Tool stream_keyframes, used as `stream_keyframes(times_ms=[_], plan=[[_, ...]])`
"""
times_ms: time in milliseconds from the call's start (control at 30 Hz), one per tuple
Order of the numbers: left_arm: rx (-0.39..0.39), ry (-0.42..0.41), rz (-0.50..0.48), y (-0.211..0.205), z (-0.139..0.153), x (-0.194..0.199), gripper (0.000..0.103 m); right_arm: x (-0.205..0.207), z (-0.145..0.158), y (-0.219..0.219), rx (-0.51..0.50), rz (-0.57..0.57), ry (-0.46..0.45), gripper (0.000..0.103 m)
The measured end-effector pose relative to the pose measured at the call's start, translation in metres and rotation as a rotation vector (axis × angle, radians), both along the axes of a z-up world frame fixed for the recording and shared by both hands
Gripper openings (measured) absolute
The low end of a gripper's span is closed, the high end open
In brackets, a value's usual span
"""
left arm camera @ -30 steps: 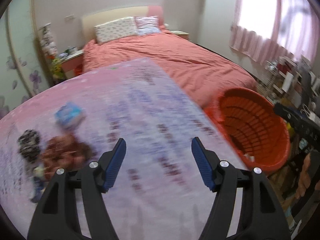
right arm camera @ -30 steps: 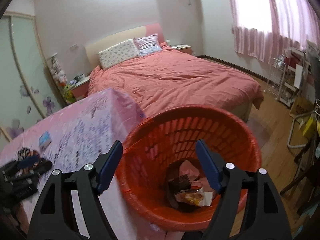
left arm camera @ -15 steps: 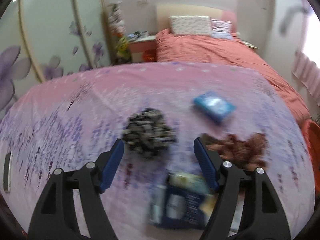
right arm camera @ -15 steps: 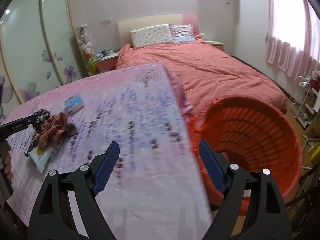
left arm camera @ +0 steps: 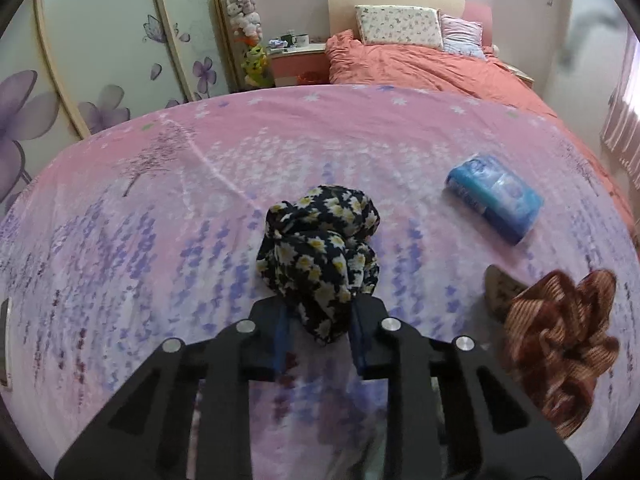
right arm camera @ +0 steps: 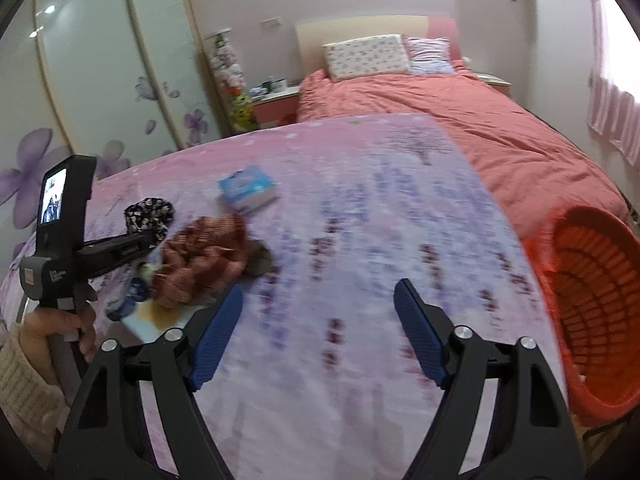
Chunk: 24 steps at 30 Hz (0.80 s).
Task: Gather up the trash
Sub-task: 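Grasp the black daisy-print scrunchie with the left tool while the right grasps the brown plaid scrunchie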
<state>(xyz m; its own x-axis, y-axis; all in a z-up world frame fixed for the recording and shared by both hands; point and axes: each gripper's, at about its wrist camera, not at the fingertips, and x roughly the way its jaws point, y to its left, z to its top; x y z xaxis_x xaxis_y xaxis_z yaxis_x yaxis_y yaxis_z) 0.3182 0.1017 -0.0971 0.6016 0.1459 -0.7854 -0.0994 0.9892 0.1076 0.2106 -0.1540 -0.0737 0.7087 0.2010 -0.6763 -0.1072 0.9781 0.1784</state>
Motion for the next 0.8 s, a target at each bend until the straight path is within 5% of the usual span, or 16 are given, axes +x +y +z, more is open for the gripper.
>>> stream_keyframes(times_ms=[300, 367, 433, 800], plan=[[0.015, -0.009, 0.050, 0.032, -0.003, -0.016, 0.025, 0.026, -0.011, 0.047, 0.083, 0.066, 0.087, 0.054], [0.032, -0.012, 0.049, 0.029, -0.003, -0.017, 0.025, 0.029, -0.015, 0.054, 0.085, 0.074, 0.106, 0.039], [0.028, -0.012, 0.051, 0.030, -0.003, -0.017, 0.025, 0.032, -0.019, 0.059, 0.078, 0.085, 0.123, 0.014], [-0.008, -0.013, 0.051, 0.038, -0.004, -0.020, 0.026, 0.020, -0.005, 0.003, 0.056, -0.075, 0.036, 0.011]])
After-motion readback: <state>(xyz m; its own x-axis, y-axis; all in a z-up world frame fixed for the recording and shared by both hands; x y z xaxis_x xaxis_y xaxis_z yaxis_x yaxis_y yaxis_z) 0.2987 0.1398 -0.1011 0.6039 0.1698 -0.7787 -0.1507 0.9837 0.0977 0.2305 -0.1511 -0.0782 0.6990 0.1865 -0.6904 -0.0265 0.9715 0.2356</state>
